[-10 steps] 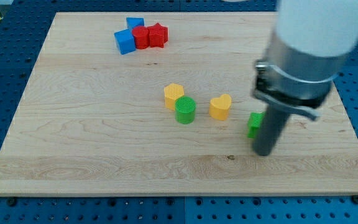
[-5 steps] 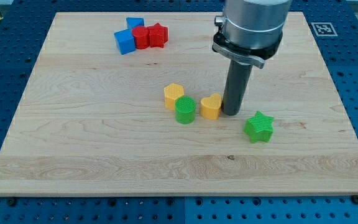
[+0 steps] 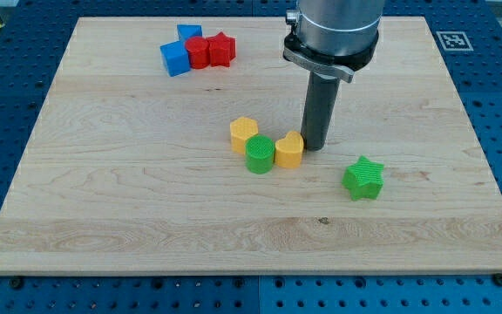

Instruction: Move the heart close to the green circle

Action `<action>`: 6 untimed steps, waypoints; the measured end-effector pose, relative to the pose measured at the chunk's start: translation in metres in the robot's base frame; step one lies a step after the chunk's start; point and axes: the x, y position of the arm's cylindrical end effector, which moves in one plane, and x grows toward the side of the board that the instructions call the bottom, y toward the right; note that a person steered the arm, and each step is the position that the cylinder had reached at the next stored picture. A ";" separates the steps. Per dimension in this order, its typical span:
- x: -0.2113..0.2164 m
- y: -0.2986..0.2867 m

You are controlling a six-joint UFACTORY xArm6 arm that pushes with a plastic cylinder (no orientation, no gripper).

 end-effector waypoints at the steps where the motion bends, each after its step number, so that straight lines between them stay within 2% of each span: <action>1: -0.015 0.000; 4: 0.013 -0.021; 5: 0.009 -0.020; 6: -0.023 0.032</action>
